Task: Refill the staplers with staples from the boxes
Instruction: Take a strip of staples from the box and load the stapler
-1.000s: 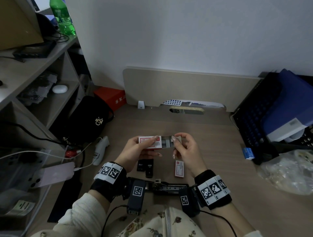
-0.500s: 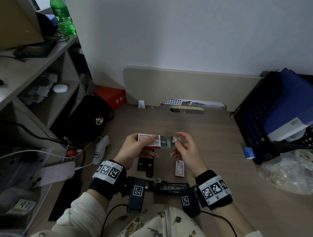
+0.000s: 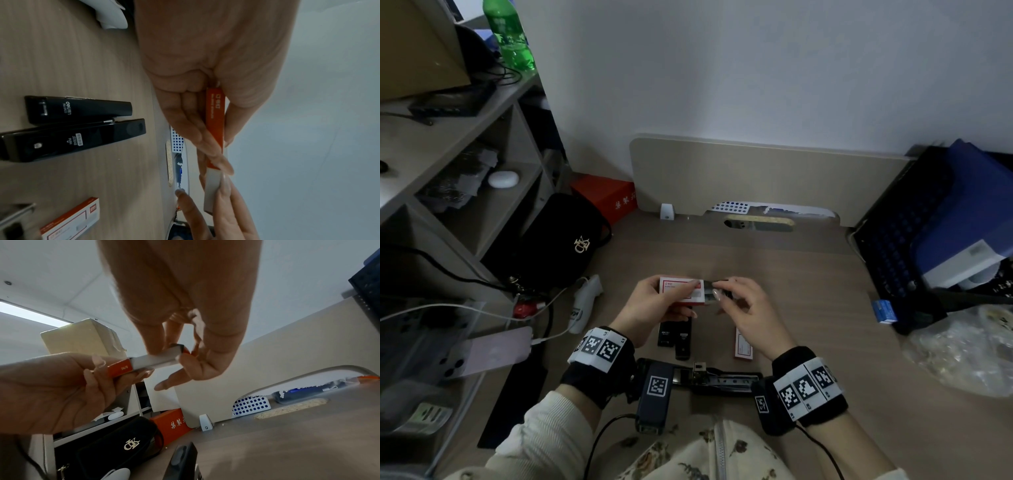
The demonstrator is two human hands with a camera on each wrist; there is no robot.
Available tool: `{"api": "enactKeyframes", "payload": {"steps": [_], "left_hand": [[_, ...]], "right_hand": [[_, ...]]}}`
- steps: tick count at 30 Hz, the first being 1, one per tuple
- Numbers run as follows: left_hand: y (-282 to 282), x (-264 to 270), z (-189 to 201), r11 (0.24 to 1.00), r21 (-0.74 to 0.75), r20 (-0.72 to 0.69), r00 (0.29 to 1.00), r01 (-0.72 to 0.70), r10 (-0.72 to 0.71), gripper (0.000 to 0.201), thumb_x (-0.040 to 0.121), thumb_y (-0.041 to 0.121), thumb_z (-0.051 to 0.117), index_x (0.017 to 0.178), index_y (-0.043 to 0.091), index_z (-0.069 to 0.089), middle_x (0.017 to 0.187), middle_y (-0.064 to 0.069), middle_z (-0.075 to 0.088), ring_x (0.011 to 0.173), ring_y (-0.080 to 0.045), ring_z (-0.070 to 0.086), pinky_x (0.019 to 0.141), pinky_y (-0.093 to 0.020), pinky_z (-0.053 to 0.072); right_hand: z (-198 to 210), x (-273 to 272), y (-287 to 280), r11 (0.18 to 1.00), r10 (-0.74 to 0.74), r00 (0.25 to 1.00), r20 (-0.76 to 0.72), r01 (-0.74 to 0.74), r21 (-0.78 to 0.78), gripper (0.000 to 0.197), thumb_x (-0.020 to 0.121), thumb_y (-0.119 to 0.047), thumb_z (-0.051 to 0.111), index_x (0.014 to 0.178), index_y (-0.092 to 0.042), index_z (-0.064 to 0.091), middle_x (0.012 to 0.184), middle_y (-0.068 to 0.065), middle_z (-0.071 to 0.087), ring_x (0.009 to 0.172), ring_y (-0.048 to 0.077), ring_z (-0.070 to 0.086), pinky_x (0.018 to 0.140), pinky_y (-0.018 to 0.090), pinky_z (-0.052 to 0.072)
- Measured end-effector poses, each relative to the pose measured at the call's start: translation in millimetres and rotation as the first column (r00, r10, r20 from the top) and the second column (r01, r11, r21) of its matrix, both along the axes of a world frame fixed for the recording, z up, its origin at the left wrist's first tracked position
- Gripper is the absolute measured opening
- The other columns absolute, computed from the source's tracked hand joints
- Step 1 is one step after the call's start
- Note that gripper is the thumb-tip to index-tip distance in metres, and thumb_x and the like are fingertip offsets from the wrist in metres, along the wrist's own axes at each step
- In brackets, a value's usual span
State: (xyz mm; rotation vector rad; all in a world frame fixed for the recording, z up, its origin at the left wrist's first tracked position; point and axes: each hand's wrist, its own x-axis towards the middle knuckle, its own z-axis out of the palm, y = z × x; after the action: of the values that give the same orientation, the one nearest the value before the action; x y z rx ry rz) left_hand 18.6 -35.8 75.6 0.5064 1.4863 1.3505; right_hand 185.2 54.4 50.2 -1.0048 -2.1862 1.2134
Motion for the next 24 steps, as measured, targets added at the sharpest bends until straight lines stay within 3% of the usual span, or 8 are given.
{"api": "enactKeyframes", "payload": {"steps": [4,8,11,16,20,24], "left_hand": [[-0.7,-1.3,-0.9,0.999,-0.001,-0.021,0.999,0.044,-0.044,0.034,0.083,0.019,0.073,0.108,-0.004,0.065,0.077,-0.009,0.073,0.051,-0.014,0.064,0.052,-0.021,0.053],[-2.8,0.2,-2.3,0.997,0.010,-0.030,0.997,0.070,-0.070,0.025,0.082,0.017,0.073,0.102,0.003,0.067,0.074,-0.007,0.073,0.053,-0.015,0.066,0.056,-0.023,0.056],[-3.5,2.6,-3.6,0.998,0.012,-0.012,0.998,0.063,-0.063,0.018,0.082,0.016,0.073,0.096,0.006,0.068,0.072,-0.006,0.073,0.052,-0.014,0.065,0.055,-0.022,0.056],[-3.5,2.8,-5.5,0.997,-0.009,-0.005,0.997,0.080,-0.080,0.027,0.081,0.019,0.074,0.101,0.003,0.067,0.075,-0.007,0.074,0.054,-0.014,0.066,0.057,-0.022,0.056],[-3.4,2.7,-6.9,0.996,-0.014,-0.001,0.996,0.091,-0.091,0.031,0.082,0.021,0.074,0.105,0.001,0.066,0.076,-0.006,0.074,0.055,-0.013,0.066,0.058,-0.023,0.056],[-2.8,2.0,-8.5,0.996,-0.017,0.008,0.996,0.092,-0.092,0.034,0.082,0.020,0.073,0.108,-0.001,0.065,0.075,-0.006,0.074,0.055,-0.013,0.066,0.058,-0.022,0.055]], "right_hand": [[3.7,-2.3,-1.6,0.999,-0.022,1.000,0.006,0.022,0.037,0.020,0.091,-0.036,0.057,0.105,-0.026,0.066,0.109,-0.007,0.056,0.102,-0.003,0.051,0.081,0.002,0.036],[5.6,-2.3,-1.7,0.999,-0.017,0.998,0.053,0.016,0.031,0.011,0.088,-0.027,0.063,0.099,-0.024,0.062,0.104,-0.009,0.052,0.097,0.003,0.051,0.078,0.009,0.038],[7.2,-1.3,-2.4,1.000,0.000,0.999,0.044,0.000,0.014,0.010,0.087,-0.024,0.064,0.095,-0.021,0.058,0.099,-0.012,0.049,0.090,0.000,0.050,0.075,0.012,0.039],[5.6,-0.9,-1.8,1.000,0.003,0.999,0.040,-0.002,-0.008,0.010,0.085,-0.021,0.066,0.091,-0.019,0.058,0.100,-0.005,0.053,0.092,0.009,0.053,0.083,0.023,0.045],[5.1,-0.8,-0.3,1.000,0.027,1.000,0.004,-0.027,-0.006,0.008,0.084,-0.017,0.068,0.088,-0.019,0.061,0.097,-0.004,0.057,0.088,0.006,0.055,0.080,0.018,0.046],[0.8,-2.2,-0.2,1.000,0.014,1.000,-0.015,-0.013,0.015,0.006,0.083,-0.017,0.070,0.087,-0.018,0.066,0.093,-0.007,0.059,0.086,0.005,0.056,0.080,0.021,0.047]]}}
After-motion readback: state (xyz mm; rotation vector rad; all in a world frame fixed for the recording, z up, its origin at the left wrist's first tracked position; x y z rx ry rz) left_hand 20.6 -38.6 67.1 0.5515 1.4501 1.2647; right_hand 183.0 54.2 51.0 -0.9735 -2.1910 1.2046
